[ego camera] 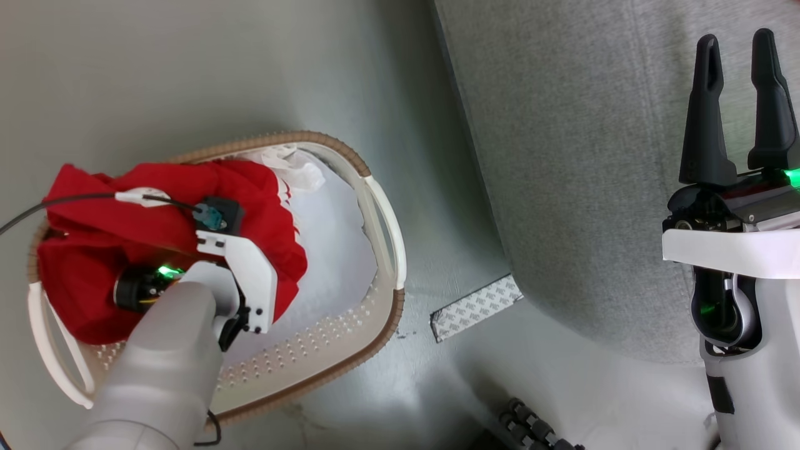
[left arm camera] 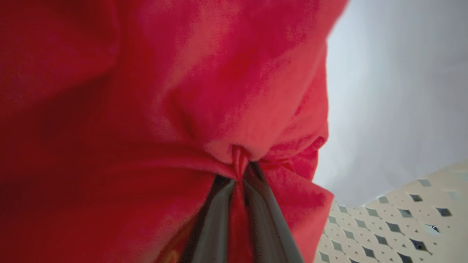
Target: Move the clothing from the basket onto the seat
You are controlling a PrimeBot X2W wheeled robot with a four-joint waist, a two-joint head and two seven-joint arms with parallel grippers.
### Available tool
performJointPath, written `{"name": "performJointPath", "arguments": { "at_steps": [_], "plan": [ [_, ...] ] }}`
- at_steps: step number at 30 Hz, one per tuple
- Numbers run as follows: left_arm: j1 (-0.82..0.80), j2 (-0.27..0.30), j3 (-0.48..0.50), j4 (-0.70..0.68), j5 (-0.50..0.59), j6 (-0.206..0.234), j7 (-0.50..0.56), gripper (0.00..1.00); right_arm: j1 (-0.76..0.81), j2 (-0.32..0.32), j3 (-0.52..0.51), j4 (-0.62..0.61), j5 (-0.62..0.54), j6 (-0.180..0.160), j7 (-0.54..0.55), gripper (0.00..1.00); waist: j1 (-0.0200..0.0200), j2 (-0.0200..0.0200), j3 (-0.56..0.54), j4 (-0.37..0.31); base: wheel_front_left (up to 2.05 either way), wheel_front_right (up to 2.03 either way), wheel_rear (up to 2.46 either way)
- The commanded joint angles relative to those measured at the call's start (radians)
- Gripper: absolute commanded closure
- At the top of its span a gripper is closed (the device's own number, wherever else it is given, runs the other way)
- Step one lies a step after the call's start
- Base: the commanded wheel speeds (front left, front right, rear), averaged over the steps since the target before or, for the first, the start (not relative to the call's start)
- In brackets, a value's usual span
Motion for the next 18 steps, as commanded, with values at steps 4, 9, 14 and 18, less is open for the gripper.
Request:
{"name": "performJointPath", "arguments": {
  "at_steps": [4, 9, 14, 18],
  "plan": [
    [0.024, -0.006, 0.001, 0.002, -0.030, -0.011, -0.039, 1.00, -0.005, -0.003, -0.006, 0.012, -0.011, -0.002, 0.000, 0.00, -0.0001, 0.0000, -0.054, 0.016, 0.00, 0.00, 0.00],
    [0.059, -0.030, -0.013, 0.003, -0.035, -0.023, -0.078, 1.00, 0.023, -0.023, -0.018, 0.024, -0.021, -0.002, 0.000, 0.00, -0.0001, 0.0000, -0.143, 0.045, 0.00, 0.00, 0.00],
    [0.110, -0.061, -0.039, 0.000, -0.048, -0.032, -0.136, 1.00, 0.056, -0.055, -0.032, 0.040, -0.030, -0.002, 0.000, 0.00, -0.0001, 0.0000, -0.250, 0.085, 0.00, 0.00, 0.00],
    [0.159, -0.081, -0.061, -0.019, -0.077, -0.034, -0.184, 1.00, 0.079, -0.084, -0.039, 0.050, -0.037, -0.002, 0.000, 0.00, -0.0001, 0.0000, -0.333, 0.119, 0.00, 0.00, 0.00]
  ]
}}
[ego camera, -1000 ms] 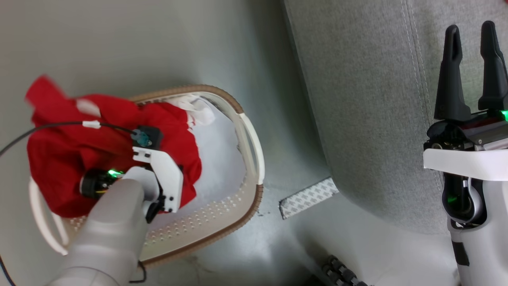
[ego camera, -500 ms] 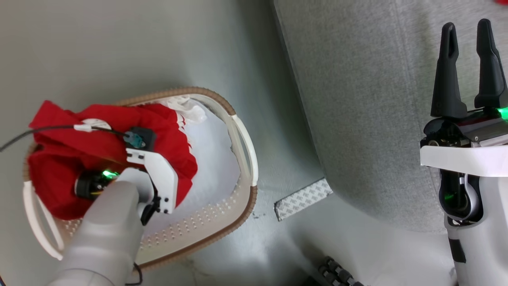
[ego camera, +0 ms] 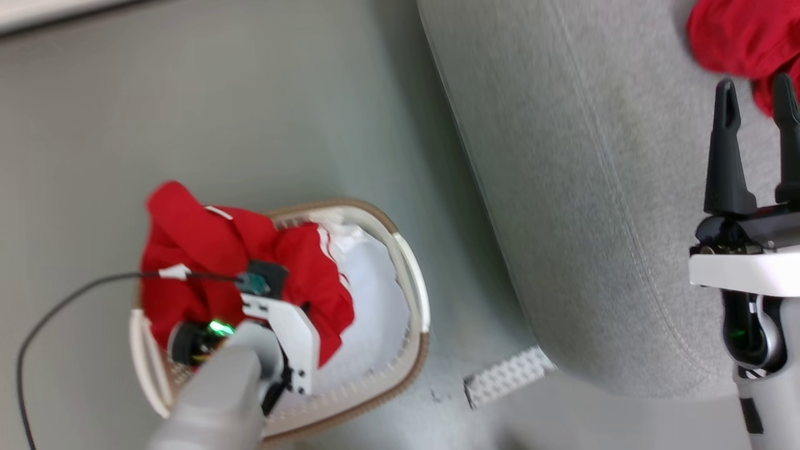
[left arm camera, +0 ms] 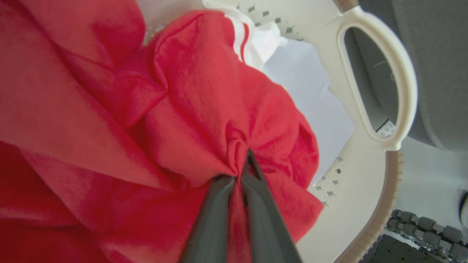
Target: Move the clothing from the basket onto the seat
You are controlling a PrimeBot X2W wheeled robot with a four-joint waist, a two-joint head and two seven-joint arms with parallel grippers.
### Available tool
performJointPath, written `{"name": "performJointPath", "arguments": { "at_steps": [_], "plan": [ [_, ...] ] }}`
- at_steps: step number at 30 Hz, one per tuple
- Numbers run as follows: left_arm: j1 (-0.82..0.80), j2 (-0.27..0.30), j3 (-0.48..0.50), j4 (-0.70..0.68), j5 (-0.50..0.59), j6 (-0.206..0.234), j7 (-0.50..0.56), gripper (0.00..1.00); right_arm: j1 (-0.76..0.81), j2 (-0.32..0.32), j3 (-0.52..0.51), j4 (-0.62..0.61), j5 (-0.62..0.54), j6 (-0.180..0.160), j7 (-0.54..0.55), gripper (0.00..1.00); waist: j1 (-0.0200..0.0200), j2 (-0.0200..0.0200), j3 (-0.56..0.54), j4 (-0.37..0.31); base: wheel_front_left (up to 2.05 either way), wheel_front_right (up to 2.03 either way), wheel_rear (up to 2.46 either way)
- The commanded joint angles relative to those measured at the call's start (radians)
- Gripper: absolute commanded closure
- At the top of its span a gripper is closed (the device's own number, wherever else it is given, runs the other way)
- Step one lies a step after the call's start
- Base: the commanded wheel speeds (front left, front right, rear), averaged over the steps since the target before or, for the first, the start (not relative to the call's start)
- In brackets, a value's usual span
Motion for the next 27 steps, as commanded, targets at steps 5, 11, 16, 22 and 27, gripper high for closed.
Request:
{"name": "performJointPath", "arguments": {
  "at_steps": [5, 11, 16, 22, 27],
  "plan": [
    [0.085, -0.016, -0.059, -0.068, -0.087, -0.003, -0.036, 1.00, 0.041, -0.046, -0.004, 0.023, -0.011, -0.002, 0.000, 0.00, 0.0001, 0.0000, -0.173, 0.089, 0.00, 0.00, 0.00],
    [0.137, -0.019, -0.138, -0.142, -0.177, -0.002, -0.056, 1.00, 0.078, -0.072, -0.014, 0.046, -0.005, -0.002, 0.000, 0.00, 0.0001, 0.0000, -0.269, 0.130, 0.00, 0.00, 0.00],
    [0.167, -0.019, -0.199, -0.183, -0.243, -0.002, -0.083, 1.00, 0.111, -0.086, -0.023, 0.059, -0.002, -0.002, 0.000, 0.00, 0.0001, 0.0000, -0.342, 0.156, 0.00, 0.00, 0.00],
    [0.184, -0.019, -0.249, -0.215, -0.286, -0.002, -0.130, 1.00, 0.147, -0.100, -0.031, 0.068, 0.000, -0.002, 0.000, 0.00, 0.0001, 0.0000, -0.416, 0.182, 0.00, 0.00, 0.00],
    [0.190, -0.019, -0.289, -0.253, -0.312, -0.002, -0.170, 1.00, 0.186, -0.101, -0.030, 0.080, 0.002, -0.002, 0.000, 0.00, 0.0001, 0.0000, -0.489, 0.216, 0.00, 0.00, 0.00]
  ]
}}
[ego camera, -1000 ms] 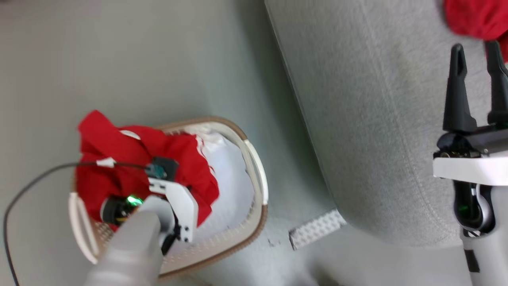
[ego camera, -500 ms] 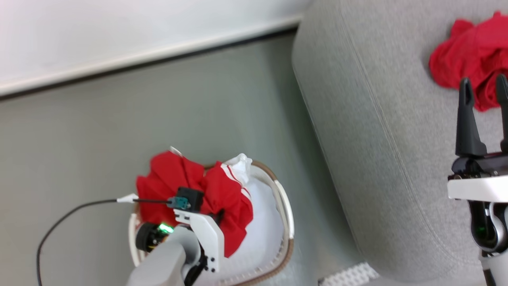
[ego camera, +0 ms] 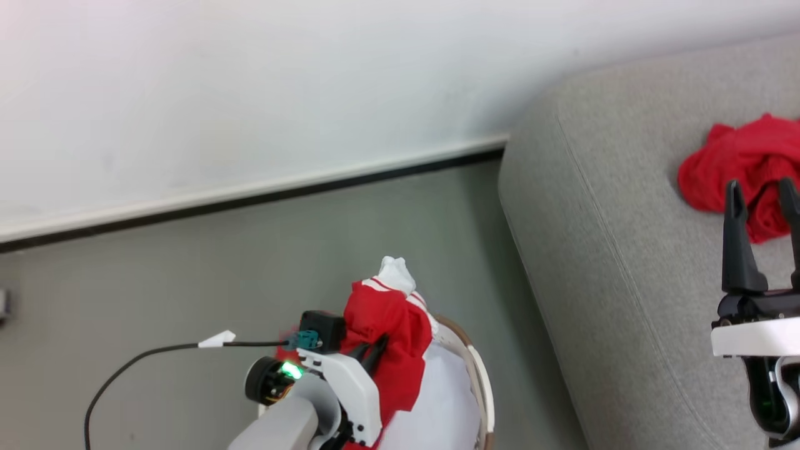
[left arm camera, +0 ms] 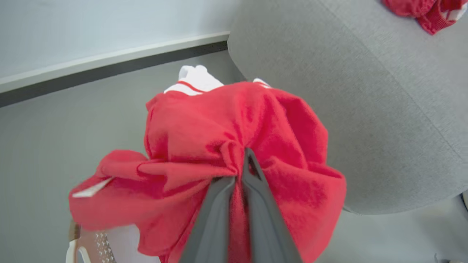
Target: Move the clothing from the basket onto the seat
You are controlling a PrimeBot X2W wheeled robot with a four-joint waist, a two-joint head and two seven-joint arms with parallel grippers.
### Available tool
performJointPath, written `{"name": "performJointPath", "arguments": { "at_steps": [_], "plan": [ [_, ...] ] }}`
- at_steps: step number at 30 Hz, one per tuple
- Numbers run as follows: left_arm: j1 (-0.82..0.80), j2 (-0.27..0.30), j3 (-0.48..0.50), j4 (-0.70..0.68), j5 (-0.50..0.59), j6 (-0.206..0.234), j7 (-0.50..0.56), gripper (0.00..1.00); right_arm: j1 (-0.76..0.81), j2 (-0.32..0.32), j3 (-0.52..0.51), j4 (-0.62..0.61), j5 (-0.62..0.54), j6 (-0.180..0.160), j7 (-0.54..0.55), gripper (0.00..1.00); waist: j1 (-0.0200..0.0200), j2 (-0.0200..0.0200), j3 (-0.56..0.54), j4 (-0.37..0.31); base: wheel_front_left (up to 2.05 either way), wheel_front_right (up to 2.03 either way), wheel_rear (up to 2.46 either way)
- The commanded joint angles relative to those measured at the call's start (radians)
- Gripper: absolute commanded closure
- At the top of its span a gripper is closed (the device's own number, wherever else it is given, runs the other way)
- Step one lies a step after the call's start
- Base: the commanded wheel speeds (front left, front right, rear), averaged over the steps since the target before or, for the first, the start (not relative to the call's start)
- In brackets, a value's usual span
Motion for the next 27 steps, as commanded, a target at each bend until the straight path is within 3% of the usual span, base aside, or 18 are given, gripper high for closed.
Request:
{"name": "performJointPath", "arguments": {
  "at_steps": [1, 13, 19, 27],
  "plan": [
    [0.007, 0.003, -0.002, -0.005, -0.005, 0.002, -0.006, 1.00, 0.013, -0.006, -0.001, 0.003, 0.006, -0.002, 0.000, 0.00, 0.0003, -0.0001, -0.037, 0.030, 0.00, 0.00, 0.00],
    [-0.012, 0.055, 0.015, -0.177, -0.030, 0.009, -0.055, 1.00, 0.081, -0.011, 0.027, 0.035, 0.020, -0.002, 0.000, 0.00, 0.0003, -0.0001, -0.144, 0.100, 0.00, 0.00, 0.00],
    [-0.011, 0.105, 0.040, -0.321, -0.015, 0.048, -0.057, 1.00, 0.116, -0.001, 0.045, 0.048, 0.026, -0.002, 0.000, 0.00, 0.0003, -0.0001, -0.195, 0.117, 0.00, 0.00, 0.00],
    [-0.023, 0.178, 0.059, -0.545, -0.012, 0.117, 0.016, 1.00, 0.147, 0.010, 0.064, 0.056, 0.031, -0.002, 0.000, 0.00, 0.0003, -0.0001, -0.226, 0.125, 0.00, 0.00, 0.00]
  ]
}}
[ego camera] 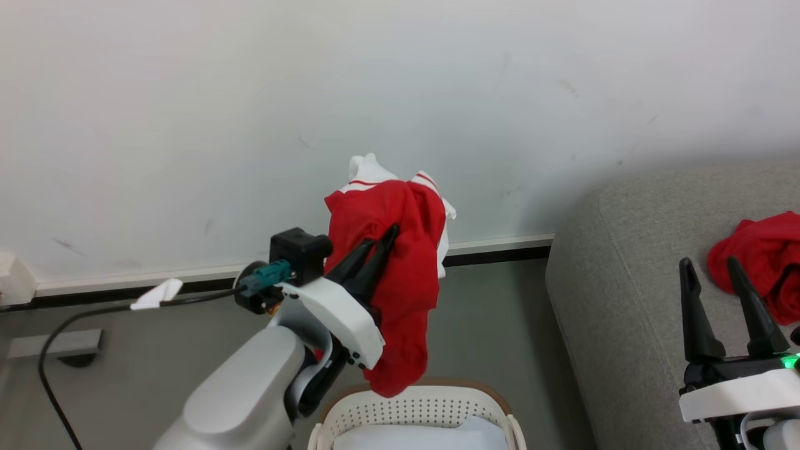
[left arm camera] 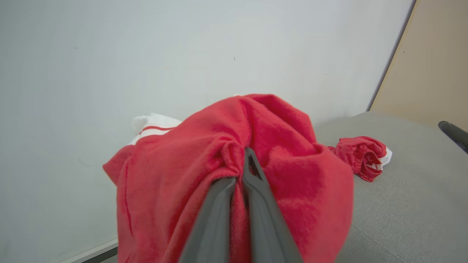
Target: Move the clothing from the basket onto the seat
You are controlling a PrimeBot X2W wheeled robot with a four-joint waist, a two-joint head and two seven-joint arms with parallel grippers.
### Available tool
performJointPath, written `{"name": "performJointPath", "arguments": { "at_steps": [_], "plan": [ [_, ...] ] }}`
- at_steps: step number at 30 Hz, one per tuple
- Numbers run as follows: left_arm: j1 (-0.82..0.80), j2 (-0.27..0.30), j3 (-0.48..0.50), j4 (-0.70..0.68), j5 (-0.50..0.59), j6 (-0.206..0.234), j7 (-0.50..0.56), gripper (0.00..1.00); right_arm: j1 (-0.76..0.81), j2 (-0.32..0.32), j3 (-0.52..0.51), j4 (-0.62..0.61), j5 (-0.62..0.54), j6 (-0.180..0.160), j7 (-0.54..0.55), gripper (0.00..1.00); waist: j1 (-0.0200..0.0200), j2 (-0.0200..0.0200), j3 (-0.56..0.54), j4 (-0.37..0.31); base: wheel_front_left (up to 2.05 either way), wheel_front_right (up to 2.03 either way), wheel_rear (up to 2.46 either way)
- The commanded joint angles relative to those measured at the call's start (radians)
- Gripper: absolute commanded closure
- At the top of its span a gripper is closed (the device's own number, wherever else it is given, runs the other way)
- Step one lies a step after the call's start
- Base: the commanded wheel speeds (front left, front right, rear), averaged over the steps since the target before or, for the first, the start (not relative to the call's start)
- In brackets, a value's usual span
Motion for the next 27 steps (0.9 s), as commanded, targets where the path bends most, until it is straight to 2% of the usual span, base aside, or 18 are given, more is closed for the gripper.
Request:
{"name": "performJointPath", "arguments": {
  "at_steps": [1, 8, 15, 21, 27],
  "plan": [
    [-0.005, 0.014, 0.005, -0.018, -0.004, 0.007, 0.007, 1.00, 0.017, -0.002, 0.003, 0.002, 0.006, -0.002, 0.000, 0.00, 0.0001, 0.0000, -0.002, 0.000, 0.00, 0.00, 0.00],
    [0.012, 0.052, 0.010, -0.167, 0.008, 0.062, 0.059, 1.00, 0.014, -0.004, 0.043, 0.006, 0.012, -0.002, 0.000, 0.00, 0.0001, 0.0000, -0.008, -0.006, 0.00, 0.00, 0.00],
    [0.027, 0.068, 0.006, -0.237, 0.004, 0.085, 0.084, 1.00, -0.007, -0.008, 0.120, 0.024, 0.022, -0.002, 0.000, 0.00, 0.0001, 0.0000, -0.008, -0.008, 0.00, 0.00, 0.00],
    [0.018, 0.063, -0.007, -0.260, 0.006, 0.084, 0.095, 1.00, -0.044, -0.015, 0.276, 0.048, 0.037, -0.002, 0.000, 0.00, 0.0001, 0.0000, -0.005, 0.005, 0.00, 0.00, 0.00],
    [0.009, 0.048, -0.029, -0.268, 0.009, 0.073, 0.103, 1.00, -0.130, -0.048, 0.483, 0.099, 0.066, -0.002, 0.000, 0.00, 0.0001, 0.0000, -0.002, 0.026, 0.00, 0.00, 0.00]
  ]
}}
